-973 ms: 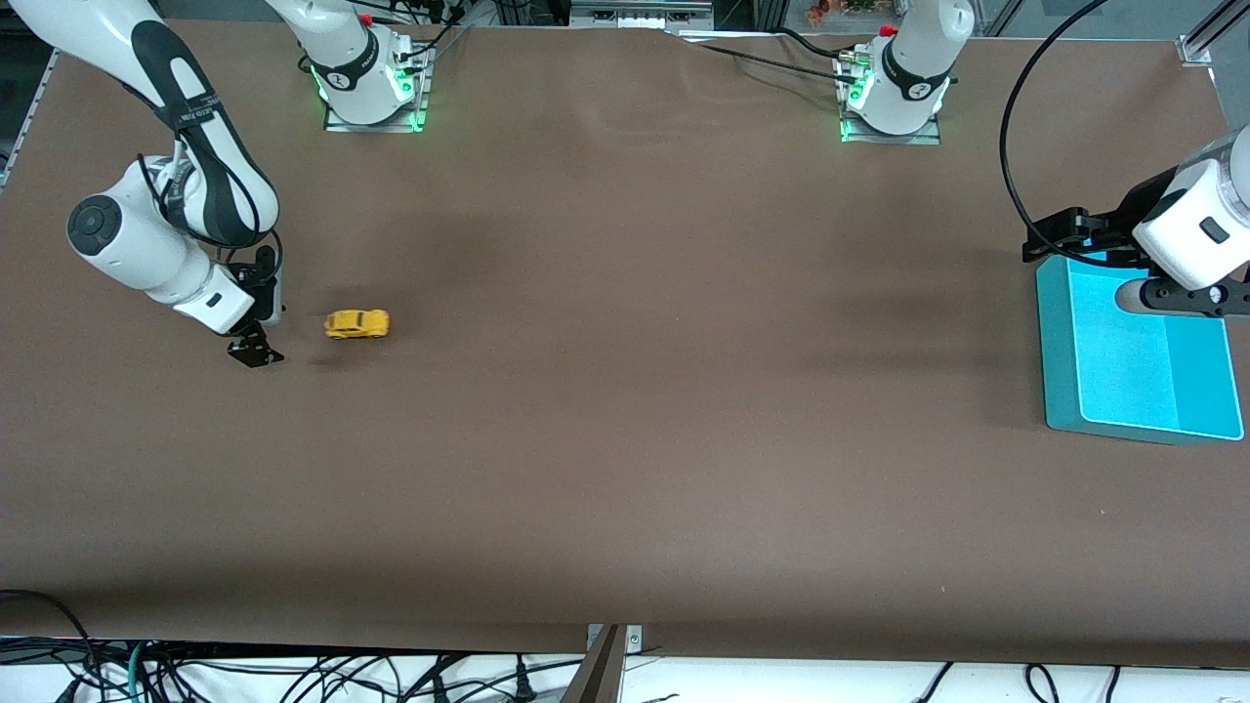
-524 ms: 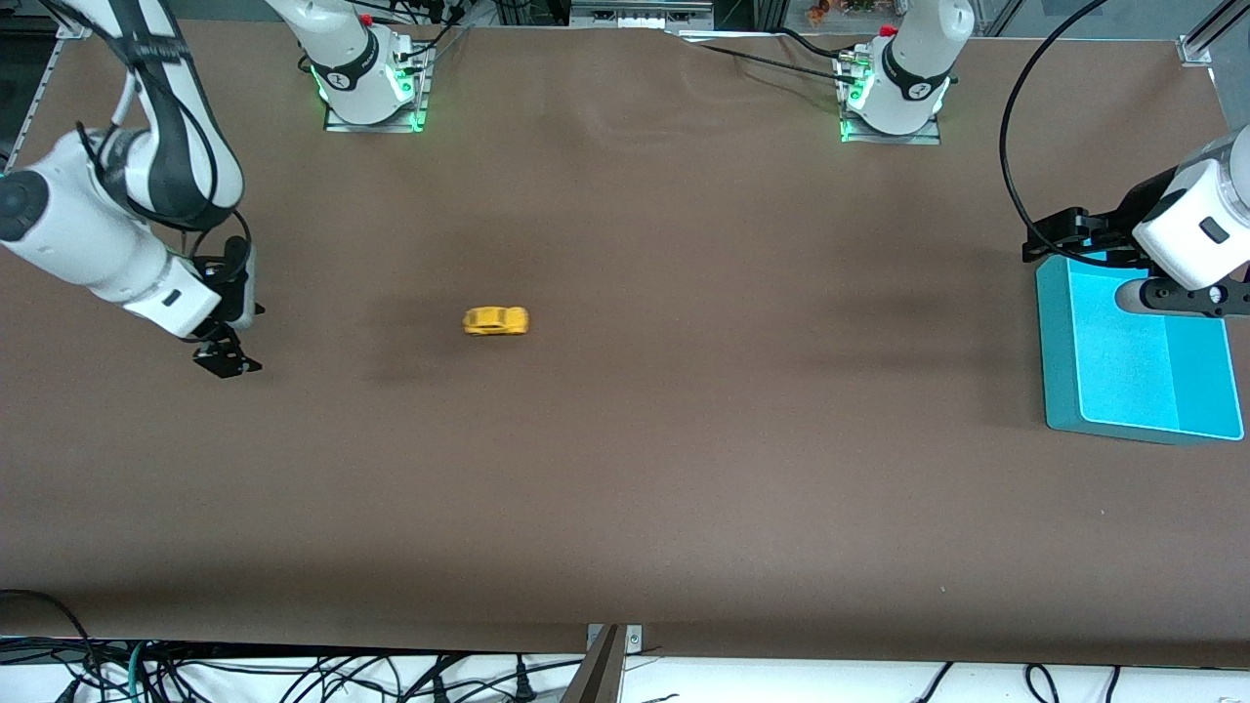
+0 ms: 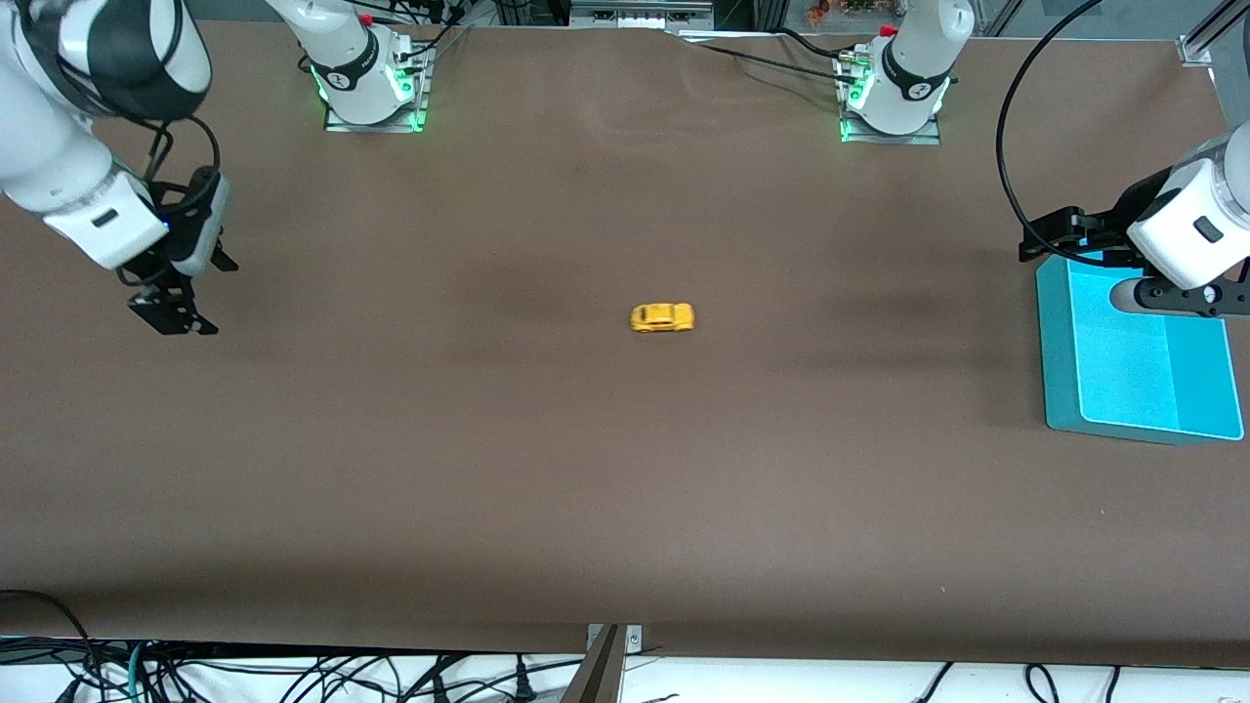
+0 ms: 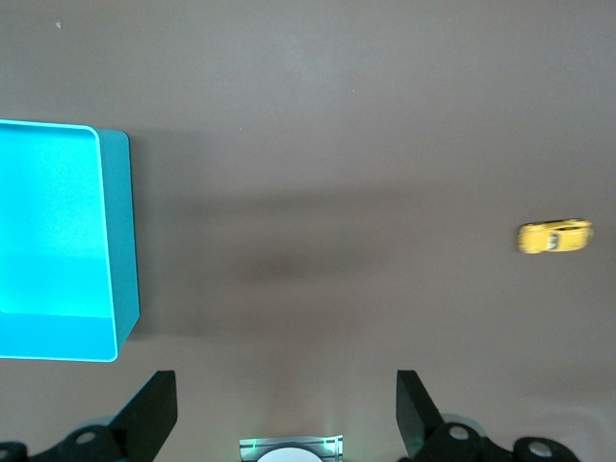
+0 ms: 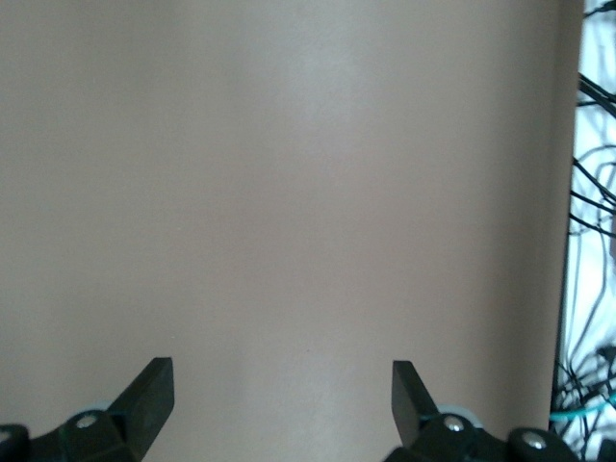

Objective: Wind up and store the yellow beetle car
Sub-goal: 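Raise the right gripper to rest while the left gripper reaches the car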

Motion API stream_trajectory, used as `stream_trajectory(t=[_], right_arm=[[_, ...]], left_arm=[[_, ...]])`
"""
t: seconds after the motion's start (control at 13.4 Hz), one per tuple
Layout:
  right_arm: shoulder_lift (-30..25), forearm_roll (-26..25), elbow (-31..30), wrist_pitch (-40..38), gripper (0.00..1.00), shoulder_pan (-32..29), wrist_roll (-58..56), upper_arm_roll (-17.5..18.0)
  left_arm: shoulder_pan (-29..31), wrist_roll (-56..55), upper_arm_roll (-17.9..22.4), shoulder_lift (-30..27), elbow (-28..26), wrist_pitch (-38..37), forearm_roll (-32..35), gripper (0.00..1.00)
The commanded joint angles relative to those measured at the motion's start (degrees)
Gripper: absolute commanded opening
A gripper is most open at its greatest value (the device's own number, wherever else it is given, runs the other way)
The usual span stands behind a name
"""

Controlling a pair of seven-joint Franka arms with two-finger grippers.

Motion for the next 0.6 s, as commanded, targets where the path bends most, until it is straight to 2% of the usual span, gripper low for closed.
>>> stream_trajectory(t=[0.0,0.22,0.52], right_arm=[[-1.7,-3.2,5.6,-5.7,1.00,-0.3,8.4,0.4],[-4.7,-4.3,7.4,-10.8,1.00,-0.2,24.5,0.8],[-6.6,-2.9,7.6,-17.4,1.00,-0.1,54.5,1.7]], left_arm=[[-1.0,0.0,-0.1,0.6,0.5,-0.7,0.7,1.00],[-1.5,5.2,-1.7,0.5,-1.2,-1.0,0.7,1.00],[-1.0,26.8,-2.9,0.7,-6.8,0.8,1.0,1.00]])
